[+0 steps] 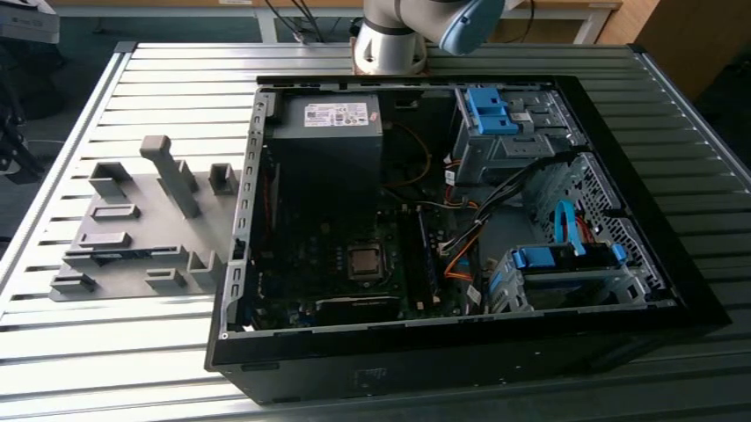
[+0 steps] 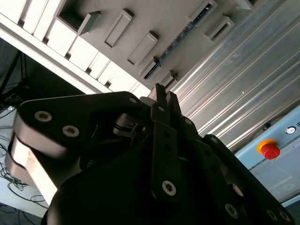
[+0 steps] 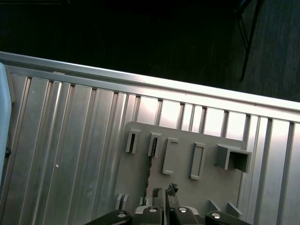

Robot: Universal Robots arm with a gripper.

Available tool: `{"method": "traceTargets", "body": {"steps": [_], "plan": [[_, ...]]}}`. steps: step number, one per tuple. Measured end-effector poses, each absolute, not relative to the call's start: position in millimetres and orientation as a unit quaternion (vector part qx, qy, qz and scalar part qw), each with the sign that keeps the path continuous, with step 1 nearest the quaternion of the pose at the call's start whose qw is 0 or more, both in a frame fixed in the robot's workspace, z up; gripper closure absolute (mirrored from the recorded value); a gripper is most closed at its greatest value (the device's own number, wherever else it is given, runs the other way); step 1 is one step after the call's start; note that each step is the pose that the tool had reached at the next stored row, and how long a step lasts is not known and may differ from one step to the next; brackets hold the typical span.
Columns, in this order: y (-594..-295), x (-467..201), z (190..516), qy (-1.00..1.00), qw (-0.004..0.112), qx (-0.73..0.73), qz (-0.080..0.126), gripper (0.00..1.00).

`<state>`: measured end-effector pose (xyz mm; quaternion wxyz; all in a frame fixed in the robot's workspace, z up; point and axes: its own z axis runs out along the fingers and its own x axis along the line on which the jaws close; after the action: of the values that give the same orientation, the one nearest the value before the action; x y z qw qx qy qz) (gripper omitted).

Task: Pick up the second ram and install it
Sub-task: 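Pick up the second ram and move it above second insertion slot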

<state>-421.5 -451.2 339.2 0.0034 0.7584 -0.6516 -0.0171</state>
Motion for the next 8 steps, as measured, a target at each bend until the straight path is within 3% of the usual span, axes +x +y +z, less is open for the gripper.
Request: {"method": "traceTargets", "body": {"steps": [2, 8], "plan": [[-451.2, -421.5, 339.2, -0.652, 0.003, 0.758, -0.017, 0.88], [-451.2, -421.5, 339.2, -0.652, 0.003, 0.758, -0.017, 0.89]]}}
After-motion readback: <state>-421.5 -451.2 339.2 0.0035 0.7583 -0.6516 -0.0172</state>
